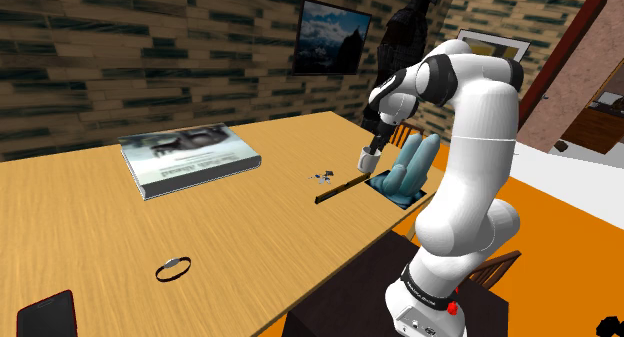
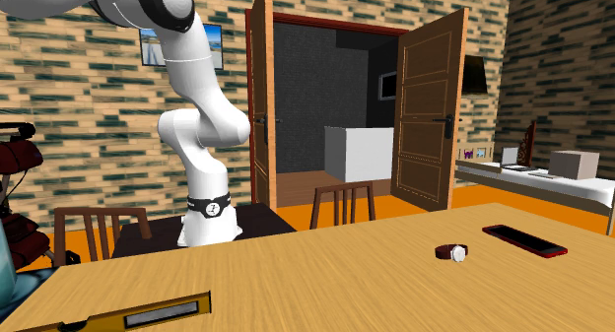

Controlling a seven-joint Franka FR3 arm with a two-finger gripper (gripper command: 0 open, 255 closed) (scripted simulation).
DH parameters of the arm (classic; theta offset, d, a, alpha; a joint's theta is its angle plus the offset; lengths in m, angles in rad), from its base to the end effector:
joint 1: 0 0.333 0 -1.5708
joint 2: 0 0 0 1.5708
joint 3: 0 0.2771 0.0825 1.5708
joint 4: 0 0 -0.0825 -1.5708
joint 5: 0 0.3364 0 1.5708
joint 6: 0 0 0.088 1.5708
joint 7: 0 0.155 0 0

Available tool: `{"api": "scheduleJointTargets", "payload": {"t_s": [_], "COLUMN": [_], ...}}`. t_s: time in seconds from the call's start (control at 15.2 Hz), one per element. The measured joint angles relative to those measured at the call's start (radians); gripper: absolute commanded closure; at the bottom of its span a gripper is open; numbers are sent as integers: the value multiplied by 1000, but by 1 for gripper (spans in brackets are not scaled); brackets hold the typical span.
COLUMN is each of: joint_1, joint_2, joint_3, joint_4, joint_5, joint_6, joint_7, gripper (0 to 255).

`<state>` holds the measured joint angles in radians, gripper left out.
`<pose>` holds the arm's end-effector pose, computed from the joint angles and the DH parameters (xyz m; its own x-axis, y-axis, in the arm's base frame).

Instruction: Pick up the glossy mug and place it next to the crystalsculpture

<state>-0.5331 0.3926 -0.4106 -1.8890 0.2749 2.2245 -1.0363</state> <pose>0.3558 -0.4507 0.2577 0.9977 -0.0517 0.0430 -0.0496 -0.9976 -0.0480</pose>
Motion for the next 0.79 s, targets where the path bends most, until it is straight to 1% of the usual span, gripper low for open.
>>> {"api": "scheduleJointTargets", "payload": {"t_s": [0.13, 0.26, 0.4, 0.79], "joint_1": [2, 6, 9, 8], "joint_2": [-9, -31, -60, -65], "joint_3": [-3, -10, -18, -20], "joint_4": [3, 30, 35, 44], "joint_5": [-6, -22, -37, -41], "joint_6": [-12, -56, -88, -102], "joint_7": [5, 17, 24, 26], "gripper": [0, 0, 0, 0]}}
